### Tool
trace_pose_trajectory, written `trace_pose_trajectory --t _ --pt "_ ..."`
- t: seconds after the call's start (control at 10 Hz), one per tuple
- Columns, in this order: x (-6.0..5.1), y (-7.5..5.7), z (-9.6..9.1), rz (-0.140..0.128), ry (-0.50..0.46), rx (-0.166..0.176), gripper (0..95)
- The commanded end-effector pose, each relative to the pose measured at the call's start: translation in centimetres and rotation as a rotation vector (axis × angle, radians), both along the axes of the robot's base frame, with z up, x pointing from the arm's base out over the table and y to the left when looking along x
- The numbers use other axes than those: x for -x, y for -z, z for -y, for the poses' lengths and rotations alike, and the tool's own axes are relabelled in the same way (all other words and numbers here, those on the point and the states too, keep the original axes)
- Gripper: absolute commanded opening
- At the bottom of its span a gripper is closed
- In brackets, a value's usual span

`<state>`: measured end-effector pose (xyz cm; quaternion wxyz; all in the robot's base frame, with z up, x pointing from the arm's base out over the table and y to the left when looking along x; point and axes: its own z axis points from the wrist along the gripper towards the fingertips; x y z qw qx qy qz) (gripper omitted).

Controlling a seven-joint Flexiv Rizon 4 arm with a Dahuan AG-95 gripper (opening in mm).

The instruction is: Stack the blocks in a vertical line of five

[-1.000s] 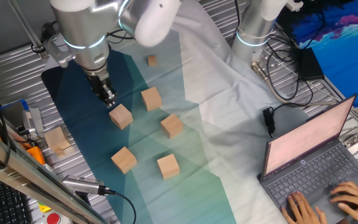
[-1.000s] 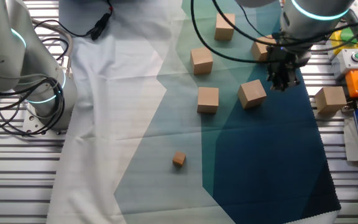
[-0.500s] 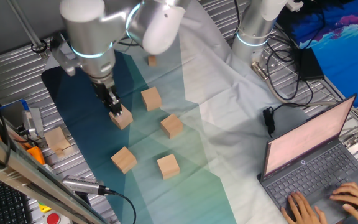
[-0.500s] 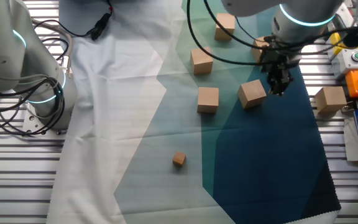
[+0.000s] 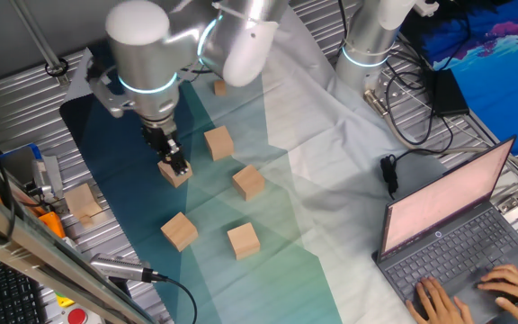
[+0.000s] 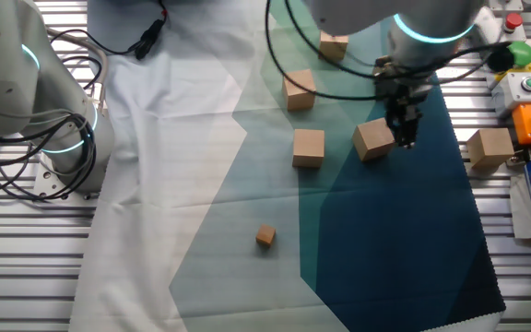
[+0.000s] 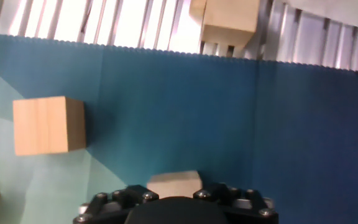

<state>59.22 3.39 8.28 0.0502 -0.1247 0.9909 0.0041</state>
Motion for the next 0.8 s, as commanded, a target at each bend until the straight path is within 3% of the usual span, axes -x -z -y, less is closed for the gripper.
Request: trace_pose_trajectory --t 0.1,0.4,0.8 --pt "0.3 1.3 0.1 0.019 -0.013 0.008 76.0" --pt "0.6 2.4 0.0 0.032 -0.016 0.012 76.0" --pt "0.6 2.6 0.5 0.043 -0.046 0.014 76.0"
